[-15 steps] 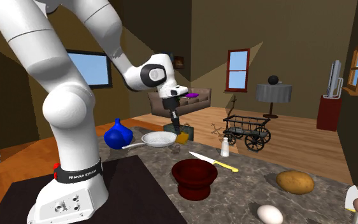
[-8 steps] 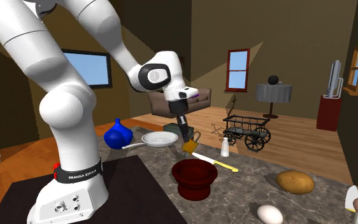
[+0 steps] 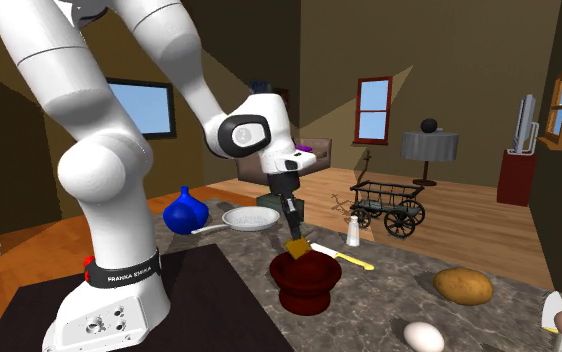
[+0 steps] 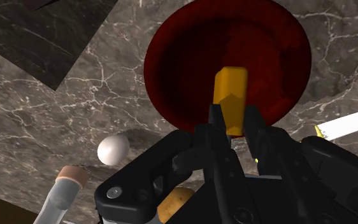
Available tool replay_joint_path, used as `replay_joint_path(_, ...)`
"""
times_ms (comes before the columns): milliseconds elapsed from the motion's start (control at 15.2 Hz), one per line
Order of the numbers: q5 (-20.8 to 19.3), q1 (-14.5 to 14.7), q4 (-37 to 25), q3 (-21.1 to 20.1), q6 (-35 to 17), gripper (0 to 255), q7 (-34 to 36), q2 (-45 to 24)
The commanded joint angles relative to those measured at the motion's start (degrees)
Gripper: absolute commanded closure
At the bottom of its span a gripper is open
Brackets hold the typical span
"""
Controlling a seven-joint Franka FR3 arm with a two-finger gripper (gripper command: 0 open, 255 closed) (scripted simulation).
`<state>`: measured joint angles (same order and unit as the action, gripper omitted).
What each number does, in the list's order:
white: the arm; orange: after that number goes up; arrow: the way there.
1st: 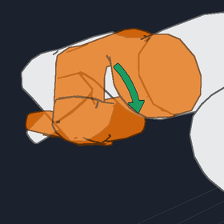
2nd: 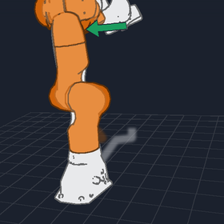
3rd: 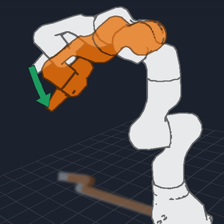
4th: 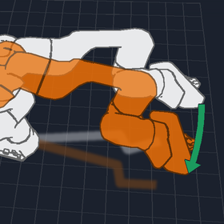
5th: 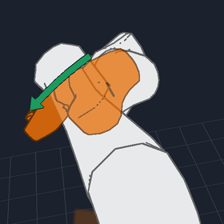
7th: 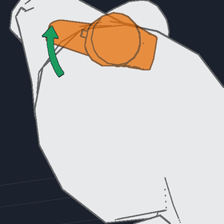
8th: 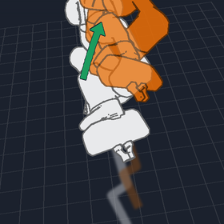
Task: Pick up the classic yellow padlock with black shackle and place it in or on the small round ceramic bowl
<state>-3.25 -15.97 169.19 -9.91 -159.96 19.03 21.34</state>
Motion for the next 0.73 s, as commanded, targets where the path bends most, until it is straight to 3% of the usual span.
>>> replay_joint_path(0,-0.77,-0.74,0.31,-0.8,-2.57,255,0.9,-2.19)
replay_joint_path(396,-5.79,-5.73,0.56,-4.5,-10.15,255,4.88,-9.47)
replay_joint_path(660,-5.79,-5.73,0.56,-4.5,-10.15,255,4.88,-9.47)
